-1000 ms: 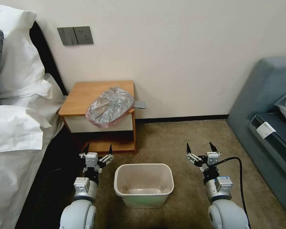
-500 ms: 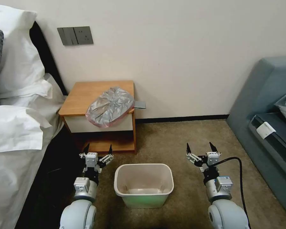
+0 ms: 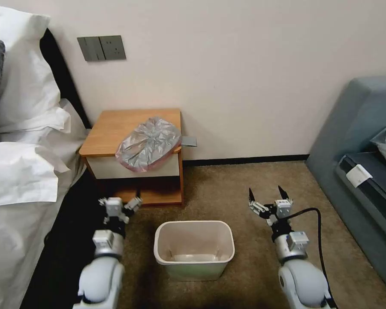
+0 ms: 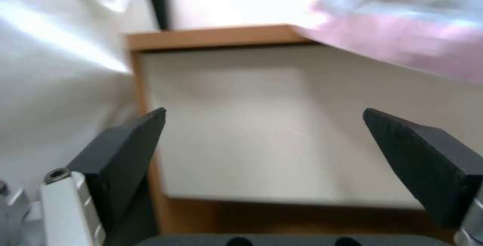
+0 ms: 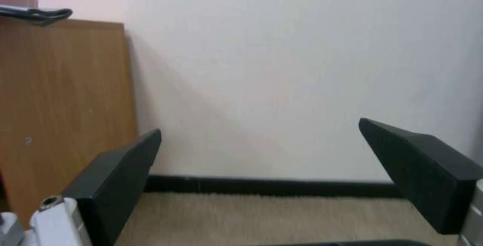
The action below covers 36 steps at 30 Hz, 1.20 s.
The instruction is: Pick up the garbage bag from the table and place it over the trash can.
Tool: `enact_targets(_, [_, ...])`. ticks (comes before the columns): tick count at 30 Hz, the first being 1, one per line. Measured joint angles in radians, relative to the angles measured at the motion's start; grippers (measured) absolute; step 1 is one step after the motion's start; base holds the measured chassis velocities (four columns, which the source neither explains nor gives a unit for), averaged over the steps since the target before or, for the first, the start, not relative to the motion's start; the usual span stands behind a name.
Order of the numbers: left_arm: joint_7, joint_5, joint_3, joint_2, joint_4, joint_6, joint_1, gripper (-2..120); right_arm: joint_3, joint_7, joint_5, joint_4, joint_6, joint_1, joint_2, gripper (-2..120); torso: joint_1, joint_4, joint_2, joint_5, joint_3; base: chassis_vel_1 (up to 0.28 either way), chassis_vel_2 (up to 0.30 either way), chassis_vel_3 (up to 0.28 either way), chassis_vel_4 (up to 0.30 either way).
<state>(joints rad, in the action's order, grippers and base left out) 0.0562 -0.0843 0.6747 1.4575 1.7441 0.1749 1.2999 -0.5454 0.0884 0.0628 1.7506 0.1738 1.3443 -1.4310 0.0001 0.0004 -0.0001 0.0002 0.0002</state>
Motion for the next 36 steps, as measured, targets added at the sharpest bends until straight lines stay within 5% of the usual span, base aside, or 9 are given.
enact_targets(4, [-0.002,-0.055,-0.013,-0.012,-0.004,-0.007,-0.014,99,0.023,0.000,-0.003,-0.047,0.023,-0.058,0.031,100,0.000,-0.0006,0.000,-0.0003,0.000,0.000,0.000,0.000,0.000])
enact_targets(7, [-0.007,-0.193,-0.034,-0.048,-0.018,-0.027,-0.040,99,0.065,0.000,-0.010,-0.148,0.077,-0.185,0.098,100,0.000,0.0003,0.000,-0.0005,0.000,0.000,0.000,0.000,0.000])
enact_targets(15, [-0.013,-0.338,-0.056,-0.085,-0.036,-0.048,-0.070,98,0.079,0.000,-0.012,-0.159,0.083,-0.202,0.112,100,0.000,-0.0007,0.000,0.0000,0.000,0.000,0.000,0.000,0.000])
enact_targets(23, [-0.012,-0.348,-0.061,-0.088,-0.032,-0.055,-0.067,98,0.198,-0.037,0.004,0.060,-0.049,-0.211,0.197,100,0.000,-0.0002,0.000,-0.0006,0.000,0.000,0.000,0.000,0.000])
enact_targets(36, [0.045,-0.314,-0.175,-0.096,0.260,-0.243,0.211,95,0.241,-0.039,-0.015,0.052,-0.054,-0.242,0.210,100,0.000,-0.0009,0.000,-0.0002,0.000,0.000,0.000,0.000,0.000])
